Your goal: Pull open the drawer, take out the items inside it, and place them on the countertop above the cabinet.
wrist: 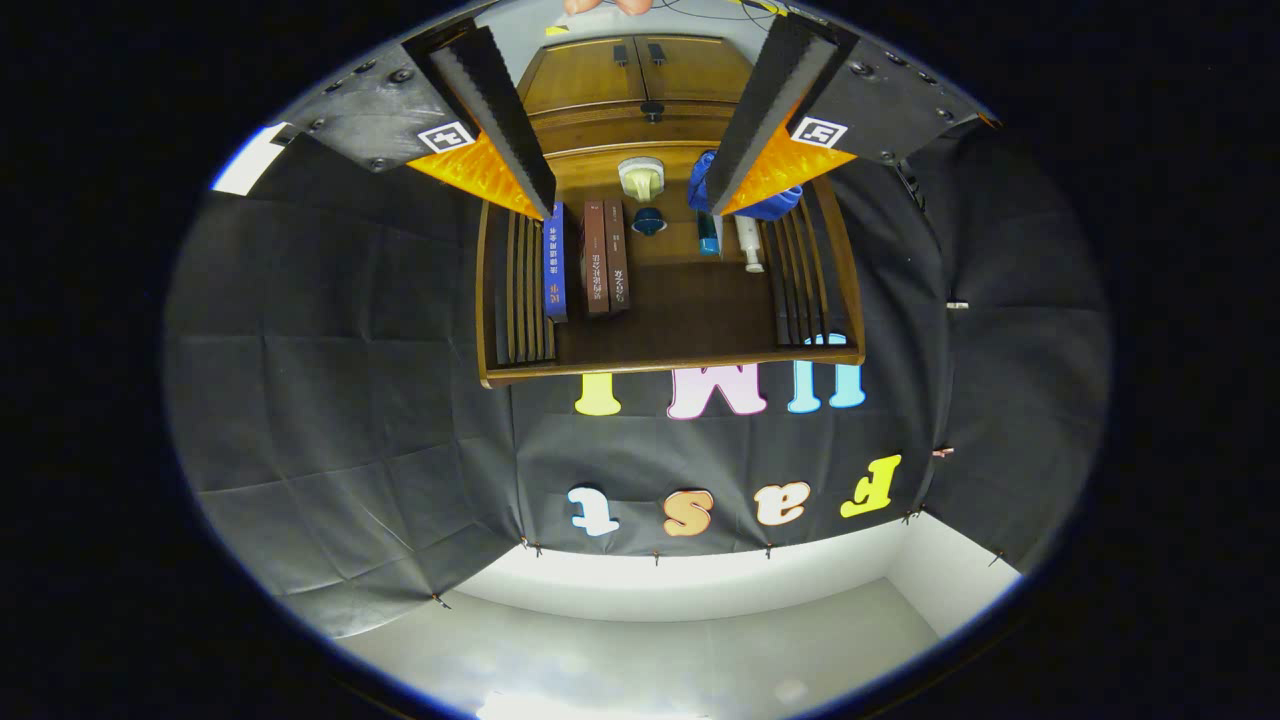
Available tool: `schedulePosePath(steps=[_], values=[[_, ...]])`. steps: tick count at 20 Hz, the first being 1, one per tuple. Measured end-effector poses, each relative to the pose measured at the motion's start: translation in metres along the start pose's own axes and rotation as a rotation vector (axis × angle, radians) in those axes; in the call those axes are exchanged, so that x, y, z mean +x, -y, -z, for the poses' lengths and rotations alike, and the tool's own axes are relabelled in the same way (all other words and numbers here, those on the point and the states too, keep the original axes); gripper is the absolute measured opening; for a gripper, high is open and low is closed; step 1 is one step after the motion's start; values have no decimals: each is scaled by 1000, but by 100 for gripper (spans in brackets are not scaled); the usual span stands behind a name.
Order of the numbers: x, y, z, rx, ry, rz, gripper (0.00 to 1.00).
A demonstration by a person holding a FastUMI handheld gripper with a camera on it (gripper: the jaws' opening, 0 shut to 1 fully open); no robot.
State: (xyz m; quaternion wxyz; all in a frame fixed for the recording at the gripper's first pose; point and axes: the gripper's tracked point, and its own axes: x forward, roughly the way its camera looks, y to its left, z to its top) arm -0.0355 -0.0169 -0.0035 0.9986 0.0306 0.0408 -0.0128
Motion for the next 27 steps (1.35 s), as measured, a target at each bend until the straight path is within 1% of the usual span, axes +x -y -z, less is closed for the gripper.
schedulePosePath(steps=[2, 3, 6, 9, 15, 23, 27], values=[[-5, 3, 4, -19, -8, -3, 99], [-6, 5, 2, -15, -2, 11, 99], [-6, 3, 9, 0, -8, -1, 99], [-4, 8, 14, -4, -16, 11, 99], [-6, 5, 16, -6, -16, 10, 99], [-14, -16, 23, -22, -14, -30, 99], [-15, -15, 23, -20, -11, -31, 99]])
